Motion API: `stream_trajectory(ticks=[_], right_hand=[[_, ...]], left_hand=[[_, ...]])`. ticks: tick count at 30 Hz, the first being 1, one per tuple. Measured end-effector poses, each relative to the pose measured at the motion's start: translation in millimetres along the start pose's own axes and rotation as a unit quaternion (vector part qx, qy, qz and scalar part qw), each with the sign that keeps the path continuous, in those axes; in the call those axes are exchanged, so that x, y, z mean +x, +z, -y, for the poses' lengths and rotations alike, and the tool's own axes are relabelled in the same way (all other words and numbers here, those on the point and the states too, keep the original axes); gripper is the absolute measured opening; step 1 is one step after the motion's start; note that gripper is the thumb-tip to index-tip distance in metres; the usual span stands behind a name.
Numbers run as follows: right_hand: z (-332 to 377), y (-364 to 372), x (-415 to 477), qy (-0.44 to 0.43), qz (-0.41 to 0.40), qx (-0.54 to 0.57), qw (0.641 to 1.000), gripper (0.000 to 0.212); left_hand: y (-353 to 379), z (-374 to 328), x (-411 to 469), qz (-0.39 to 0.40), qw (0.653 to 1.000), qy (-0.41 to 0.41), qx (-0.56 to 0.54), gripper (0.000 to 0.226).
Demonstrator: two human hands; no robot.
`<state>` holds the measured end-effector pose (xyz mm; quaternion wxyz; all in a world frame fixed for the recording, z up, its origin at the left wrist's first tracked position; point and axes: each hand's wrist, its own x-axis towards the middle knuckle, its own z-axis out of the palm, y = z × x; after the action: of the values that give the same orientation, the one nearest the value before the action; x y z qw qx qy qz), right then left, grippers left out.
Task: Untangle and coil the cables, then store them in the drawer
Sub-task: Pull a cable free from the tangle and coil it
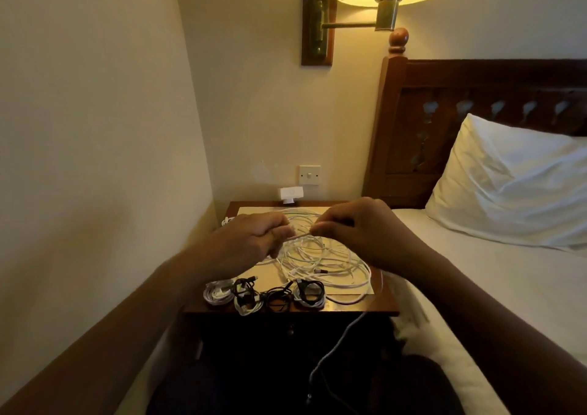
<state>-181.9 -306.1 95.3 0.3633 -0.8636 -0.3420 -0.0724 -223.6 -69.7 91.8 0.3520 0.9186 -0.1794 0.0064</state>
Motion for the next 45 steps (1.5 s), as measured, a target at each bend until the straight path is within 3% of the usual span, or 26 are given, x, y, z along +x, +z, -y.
stream_trajectory(ticks=[3,7,16,21,24,27,29,31,34,36,40,43,45], right_hand=[[-25,-11,9,0.001,0.022,0.017,1.000,0.013],[-65,-22,6,0.021,0.012,0.047,0.999,0.022],[-137,-18,-25,0.148,-0.002,0.068,0.987,0.021],[-150,-17,-40,0.195,0.036,-0.047,0.979,0.023],[-166,-24,-58,0.218,0.036,-0.072,0.973,0.028],[-170,-23,-69,0.267,0.143,-0.073,0.950,0.025],[-164,-23,-75,0.278,0.215,-0.079,0.933,0.052],[-143,-20,-73,0.259,0.213,-0.061,0.940,0.072],[-86,-1,-57,0.176,0.168,0.029,0.970,0.081],[-52,22,-47,0.105,0.144,0.068,0.982,0.077],[-31,63,-37,0.043,0.077,0.159,0.983,0.027],[-48,85,-48,0.064,0.046,0.114,0.990,0.027],[-55,101,-62,0.081,0.058,0.078,0.992,0.028]], left_hand=[[-26,2,-2,0.063,0.986,0.005,0.152,0.025],[-67,28,-7,0.047,0.989,-0.036,0.134,0.026],[-83,90,-2,-0.217,0.948,-0.087,0.214,0.033],[-94,115,5,-0.388,0.887,-0.126,0.216,0.038],[-90,122,-1,-0.378,0.883,-0.142,0.240,0.040],[-76,104,1,-0.322,0.908,-0.174,0.203,0.041],[-68,81,-1,-0.247,0.941,-0.192,0.125,0.039],[-53,53,-7,-0.149,0.971,-0.184,-0.043,0.039],[-21,16,-9,0.014,0.973,-0.160,-0.164,0.039],[-4,-2,-6,0.064,0.962,-0.141,-0.224,0.038],[19,-7,-11,0.083,0.893,-0.120,-0.425,0.035],[30,-1,-25,0.051,0.788,-0.093,-0.607,0.035],[36,1,-31,-0.002,0.737,-0.078,-0.671,0.033]])
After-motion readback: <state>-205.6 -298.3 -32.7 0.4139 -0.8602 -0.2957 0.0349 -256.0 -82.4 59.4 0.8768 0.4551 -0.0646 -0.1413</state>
